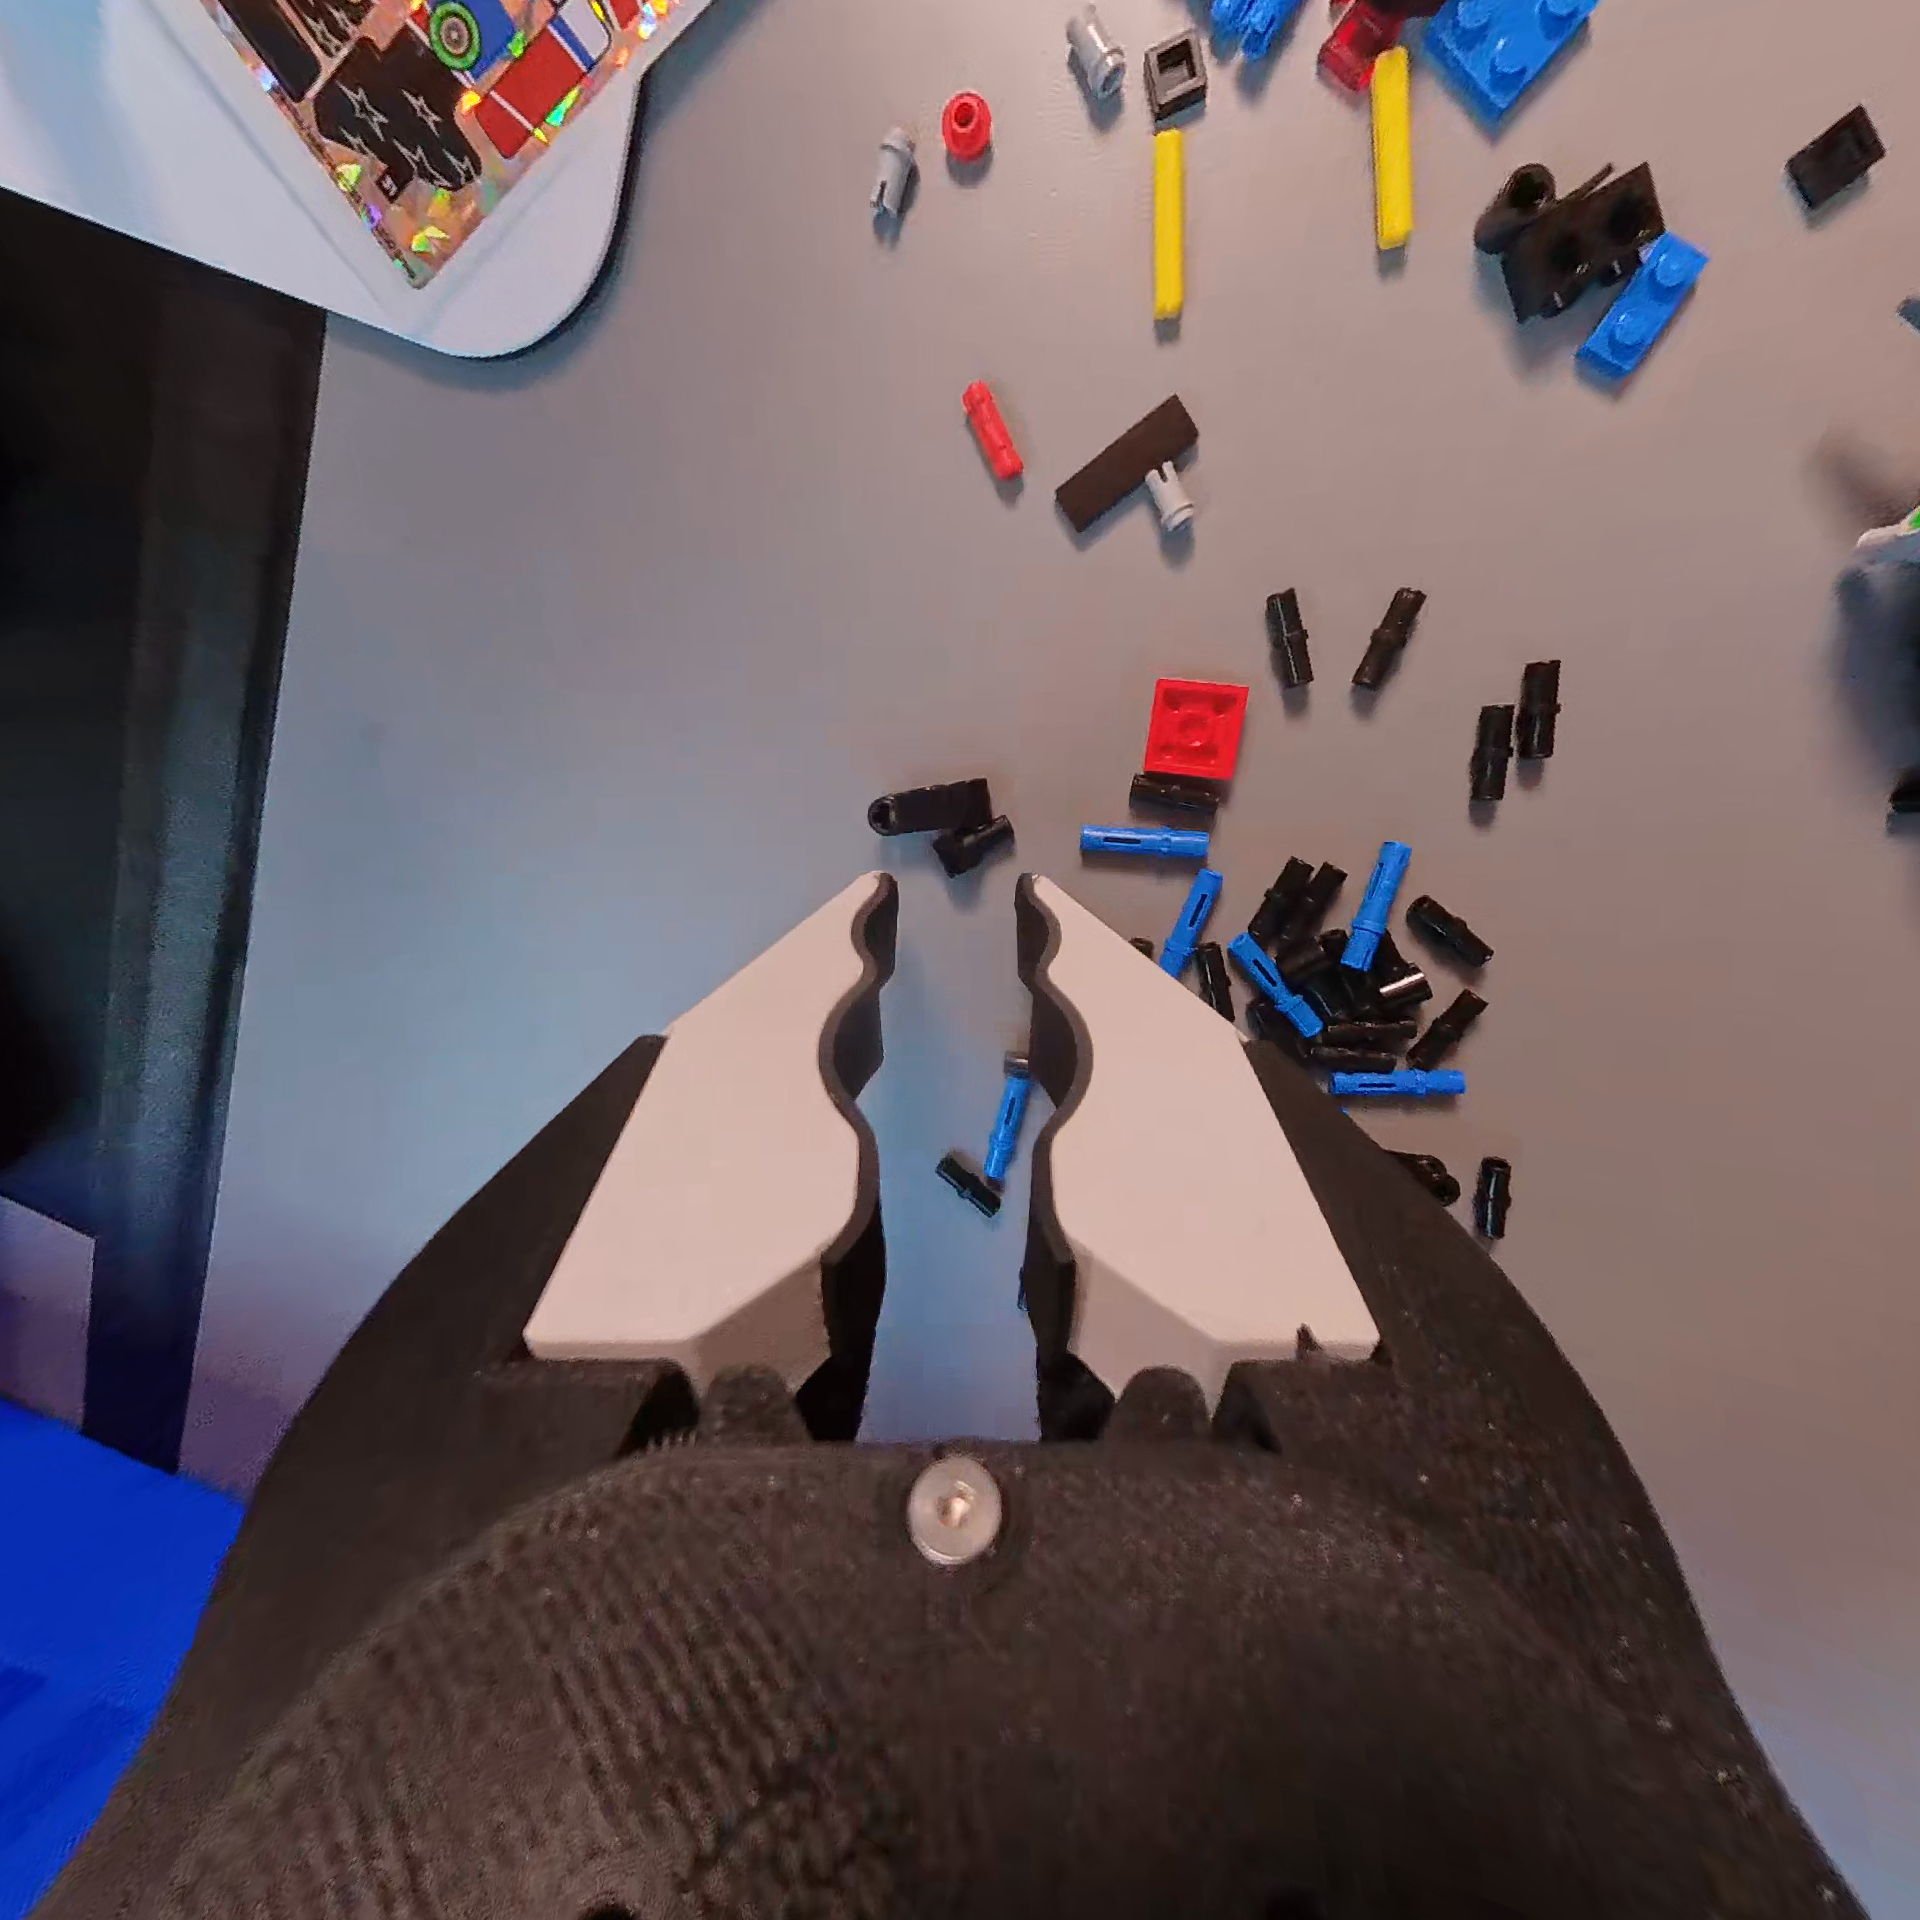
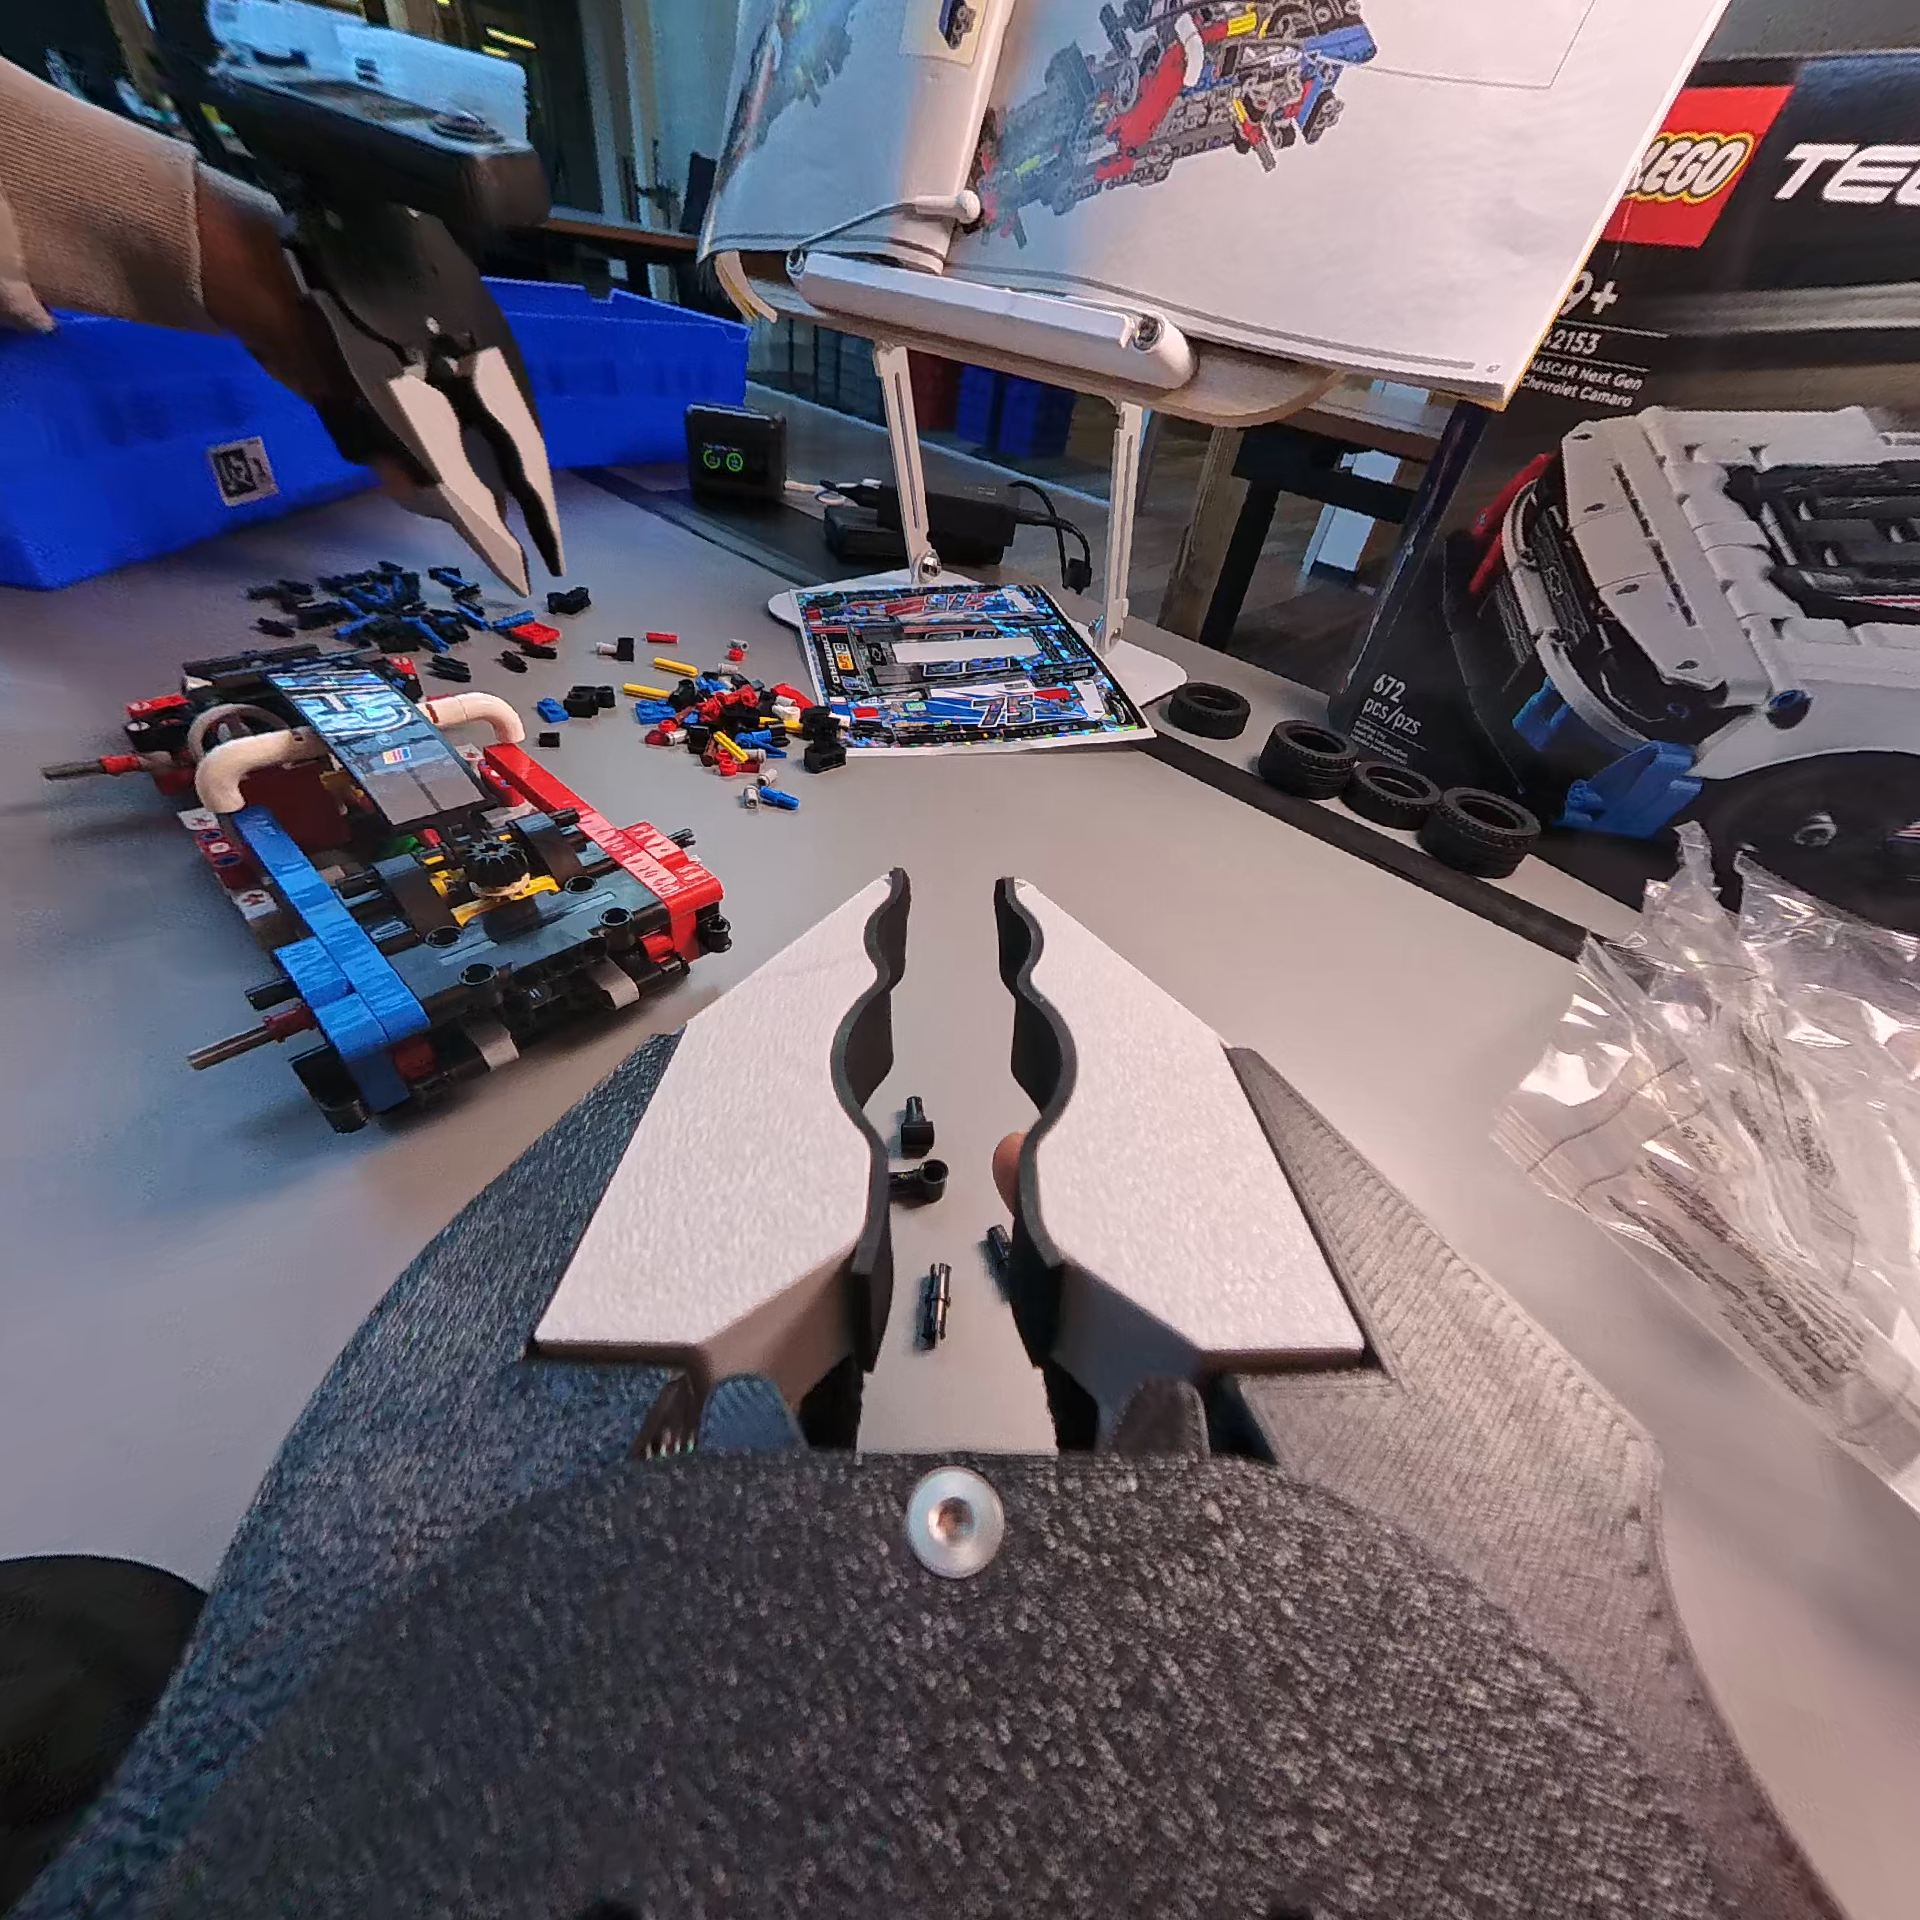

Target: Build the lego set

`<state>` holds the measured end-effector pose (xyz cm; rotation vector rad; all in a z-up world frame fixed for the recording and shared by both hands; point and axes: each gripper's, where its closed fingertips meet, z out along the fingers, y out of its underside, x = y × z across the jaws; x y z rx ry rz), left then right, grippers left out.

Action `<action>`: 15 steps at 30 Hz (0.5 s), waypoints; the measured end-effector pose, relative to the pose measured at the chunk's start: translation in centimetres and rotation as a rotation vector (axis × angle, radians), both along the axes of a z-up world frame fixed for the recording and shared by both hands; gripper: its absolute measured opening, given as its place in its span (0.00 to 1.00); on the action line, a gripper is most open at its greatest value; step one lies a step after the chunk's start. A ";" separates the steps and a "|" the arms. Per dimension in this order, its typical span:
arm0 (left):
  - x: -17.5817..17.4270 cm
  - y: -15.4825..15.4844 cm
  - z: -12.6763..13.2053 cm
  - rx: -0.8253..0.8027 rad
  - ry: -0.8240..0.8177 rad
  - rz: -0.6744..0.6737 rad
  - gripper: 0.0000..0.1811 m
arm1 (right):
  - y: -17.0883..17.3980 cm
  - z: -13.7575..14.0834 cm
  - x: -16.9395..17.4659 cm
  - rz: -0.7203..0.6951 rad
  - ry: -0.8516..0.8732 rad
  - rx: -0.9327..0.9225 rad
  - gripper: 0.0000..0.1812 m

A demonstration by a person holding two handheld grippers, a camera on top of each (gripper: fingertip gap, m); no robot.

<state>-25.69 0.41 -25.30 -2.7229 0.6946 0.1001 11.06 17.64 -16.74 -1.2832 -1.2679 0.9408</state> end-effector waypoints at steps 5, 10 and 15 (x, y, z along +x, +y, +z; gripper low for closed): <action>0.4 0.6 -0.7 0.001 -0.055 -0.009 0.08 | 0.1 0.0 0.1 -0.006 -0.003 0.005 0.08; 0.8 1.0 -0.8 0.005 -0.057 -0.016 0.05 | 0.1 -0.1 0.1 -0.007 -0.009 0.004 0.08; 0.7 1.0 -0.8 -0.001 -0.051 -0.019 0.04 | 0.1 -0.5 0.0 -0.009 -0.020 0.007 0.08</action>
